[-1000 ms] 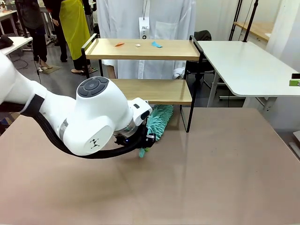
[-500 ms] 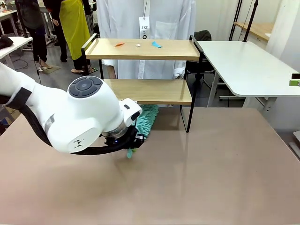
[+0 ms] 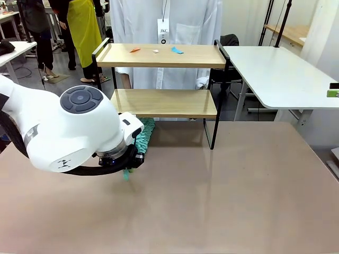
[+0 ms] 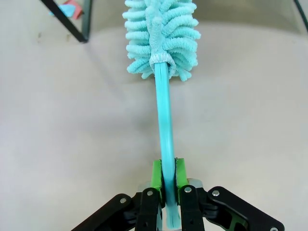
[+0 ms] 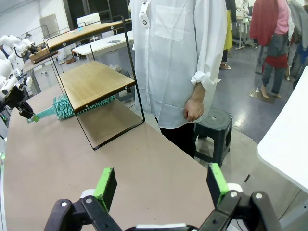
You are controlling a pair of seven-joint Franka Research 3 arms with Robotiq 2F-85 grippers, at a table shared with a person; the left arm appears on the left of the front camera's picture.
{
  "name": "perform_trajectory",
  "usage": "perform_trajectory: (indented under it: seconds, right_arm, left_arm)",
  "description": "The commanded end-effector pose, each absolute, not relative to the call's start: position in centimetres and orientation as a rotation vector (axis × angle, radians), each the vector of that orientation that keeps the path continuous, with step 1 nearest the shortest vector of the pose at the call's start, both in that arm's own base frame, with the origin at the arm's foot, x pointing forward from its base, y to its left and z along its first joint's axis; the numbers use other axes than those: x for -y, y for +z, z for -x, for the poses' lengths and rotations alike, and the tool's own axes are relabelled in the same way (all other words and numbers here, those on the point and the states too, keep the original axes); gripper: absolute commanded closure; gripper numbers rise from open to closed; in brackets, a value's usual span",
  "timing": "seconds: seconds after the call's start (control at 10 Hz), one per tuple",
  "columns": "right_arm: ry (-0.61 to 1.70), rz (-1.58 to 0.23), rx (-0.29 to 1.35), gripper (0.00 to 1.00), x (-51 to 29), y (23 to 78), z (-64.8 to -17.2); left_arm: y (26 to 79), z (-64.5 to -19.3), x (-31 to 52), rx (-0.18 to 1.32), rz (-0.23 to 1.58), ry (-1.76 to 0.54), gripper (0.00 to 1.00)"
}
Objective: Clean the shelf.
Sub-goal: Clean the specific section of the Shelf indicated by the human with the Duster.
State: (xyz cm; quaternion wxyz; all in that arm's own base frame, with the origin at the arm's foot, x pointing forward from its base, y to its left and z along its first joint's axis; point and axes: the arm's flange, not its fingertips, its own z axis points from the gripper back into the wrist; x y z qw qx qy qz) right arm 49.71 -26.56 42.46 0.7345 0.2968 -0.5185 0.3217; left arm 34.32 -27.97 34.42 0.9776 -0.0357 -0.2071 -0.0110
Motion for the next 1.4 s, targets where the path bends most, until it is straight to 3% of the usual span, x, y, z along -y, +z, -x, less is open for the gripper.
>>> perform_trajectory:
  seconds: [0.0,0.5,0.8,0.9,1.3]
  right_arm:
    - [0.711,-0.649,1.143,0.0,26.4,42.7,-49.7]
    - [0.711,-0.649,1.143,0.0,26.4,42.7,-49.7]
    - [0.711,-0.649,1.143,0.0,26.4,42.7,-49.7]
    - [0.711,-0.649,1.143,0.0,26.4,42.7,-49.7]
    - [0.711,-0.649,1.143,0.0,26.4,42.7,-49.7]
  left_arm:
    - [33.7,-32.3,26.2,0.436,-0.026,0.031,0.87]
    - [34.1,-30.7,23.9,0.522,-0.274,0.044,0.87]
    - [35.8,-28.0,25.4,0.699,-0.262,-0.059,0.87]
    - [35.7,-32.3,26.7,0.538,-0.266,-0.022,0.87]
    - [35.7,-31.8,27.1,0.56,-0.275,-0.031,0.87]
